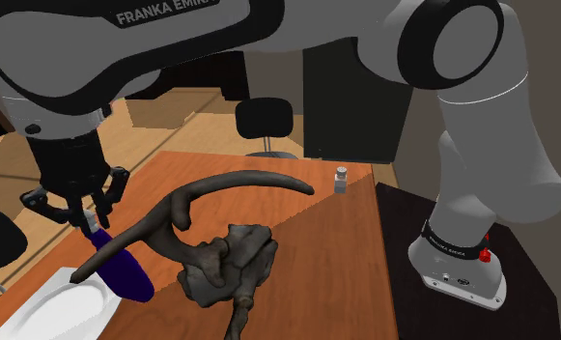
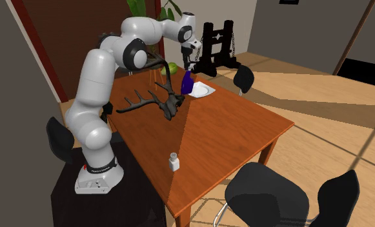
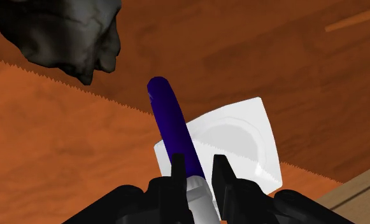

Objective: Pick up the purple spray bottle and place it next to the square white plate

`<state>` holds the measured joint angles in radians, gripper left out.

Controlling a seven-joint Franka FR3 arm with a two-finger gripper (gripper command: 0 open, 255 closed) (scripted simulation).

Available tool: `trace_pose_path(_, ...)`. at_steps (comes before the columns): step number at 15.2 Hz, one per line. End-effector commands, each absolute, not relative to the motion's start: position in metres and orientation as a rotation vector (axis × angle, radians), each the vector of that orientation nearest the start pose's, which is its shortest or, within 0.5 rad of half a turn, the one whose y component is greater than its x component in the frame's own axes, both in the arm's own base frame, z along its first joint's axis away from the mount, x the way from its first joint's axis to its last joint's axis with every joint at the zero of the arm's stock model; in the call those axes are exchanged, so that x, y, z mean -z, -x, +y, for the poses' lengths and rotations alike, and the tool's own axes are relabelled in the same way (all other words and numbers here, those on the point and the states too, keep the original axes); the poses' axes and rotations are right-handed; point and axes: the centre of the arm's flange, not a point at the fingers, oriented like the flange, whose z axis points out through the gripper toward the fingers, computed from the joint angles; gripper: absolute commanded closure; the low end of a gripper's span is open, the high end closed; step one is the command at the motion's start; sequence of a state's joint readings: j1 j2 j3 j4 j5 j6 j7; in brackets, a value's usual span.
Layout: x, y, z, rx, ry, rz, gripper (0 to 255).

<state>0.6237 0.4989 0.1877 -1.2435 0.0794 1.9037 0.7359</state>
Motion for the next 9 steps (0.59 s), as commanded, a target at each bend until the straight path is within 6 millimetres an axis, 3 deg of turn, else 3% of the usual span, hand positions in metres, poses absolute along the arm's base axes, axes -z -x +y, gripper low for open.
trace_pose_path(1,-0.49,-0.513,0.503,0.011,2.905,-0.037,255)
trace_pose_path(9,-0.446,-0.513,0.503,0.011,2.905,-0.037,255)
